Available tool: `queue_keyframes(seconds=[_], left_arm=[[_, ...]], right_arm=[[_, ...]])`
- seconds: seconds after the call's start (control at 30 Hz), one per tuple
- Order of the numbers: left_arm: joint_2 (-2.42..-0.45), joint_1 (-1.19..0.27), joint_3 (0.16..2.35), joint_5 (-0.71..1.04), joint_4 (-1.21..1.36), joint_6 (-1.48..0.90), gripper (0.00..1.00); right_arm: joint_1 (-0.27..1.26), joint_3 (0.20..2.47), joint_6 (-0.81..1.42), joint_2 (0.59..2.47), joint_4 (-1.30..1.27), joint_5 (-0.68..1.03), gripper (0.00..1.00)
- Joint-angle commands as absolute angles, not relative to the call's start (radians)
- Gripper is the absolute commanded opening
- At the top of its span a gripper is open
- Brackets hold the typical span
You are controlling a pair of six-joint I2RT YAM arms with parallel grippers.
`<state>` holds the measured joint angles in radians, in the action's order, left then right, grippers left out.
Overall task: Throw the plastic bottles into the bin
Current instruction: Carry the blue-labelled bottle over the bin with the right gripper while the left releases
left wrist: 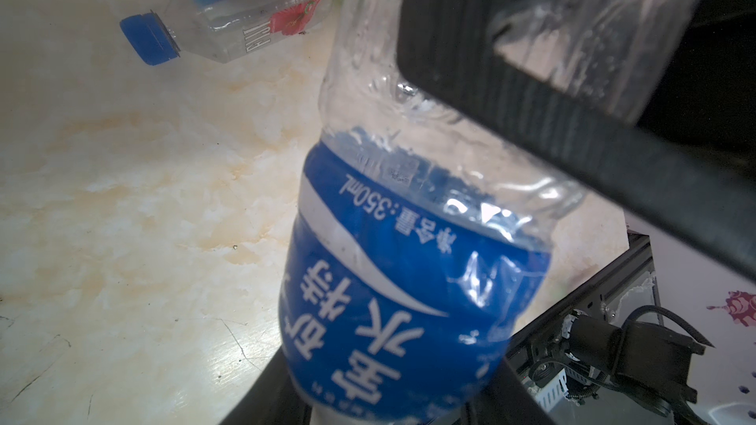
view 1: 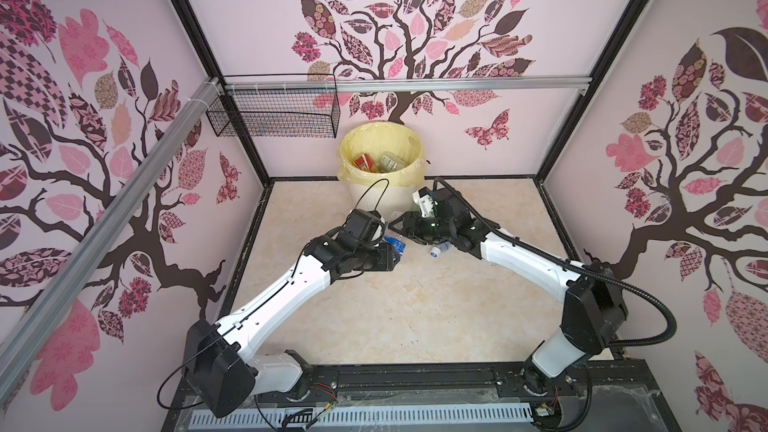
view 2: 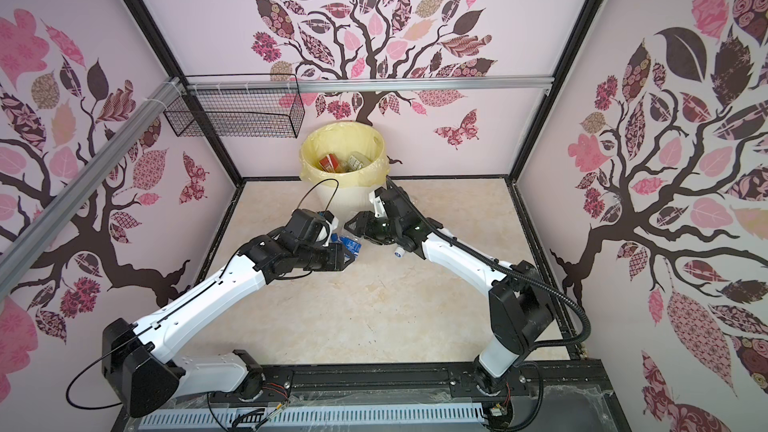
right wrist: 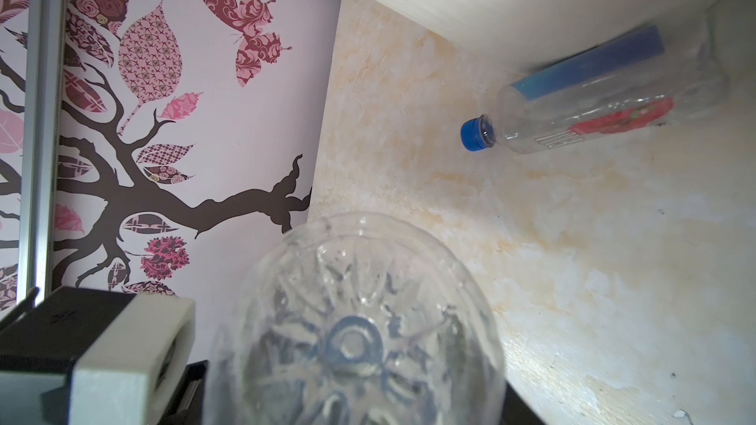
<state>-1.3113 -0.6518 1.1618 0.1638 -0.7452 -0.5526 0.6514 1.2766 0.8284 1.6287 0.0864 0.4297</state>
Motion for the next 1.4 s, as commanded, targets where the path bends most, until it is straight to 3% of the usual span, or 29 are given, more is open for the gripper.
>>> queue_keyframes(seconds=[0.0, 0.2, 0.53, 0.87, 1.13, 1.37], left_arm=[[-1.322, -0.645, 1.172, 0.171, -0.724, -0.535, 0.51], [-1.325, -0.637, 1.200, 0.163, -0.746, -0.524, 0.60], [-1.311, -0.567, 1.343, 0.096, -0.838, -0.499, 0.78], [-1.408, -0.546, 1.675, 0.000, -0.971, -0.540, 0.97], [-1.485, -0.535, 1.890, -0.061, -1.017, -0.589, 0.97], [-1.546, -0.490, 2.046, -0.061, -1.044, -0.631, 0.97]], right_arm=[[0.659, 1.331, 0.805, 1.646, 0.106, 0.433, 0.31], [0.657, 1.381, 0.765, 1.655, 0.165, 0.402, 0.29], [0.577, 1.653, 0.660, 1.721, 0.365, 0.330, 0.29], [0.529, 2.196, 0.493, 1.888, 0.562, 0.179, 0.29], [0.487, 2.596, 0.466, 2.011, 0.560, 0.101, 0.30], [0.482, 2.605, 0.460, 1.982, 0.395, 0.072, 0.33]])
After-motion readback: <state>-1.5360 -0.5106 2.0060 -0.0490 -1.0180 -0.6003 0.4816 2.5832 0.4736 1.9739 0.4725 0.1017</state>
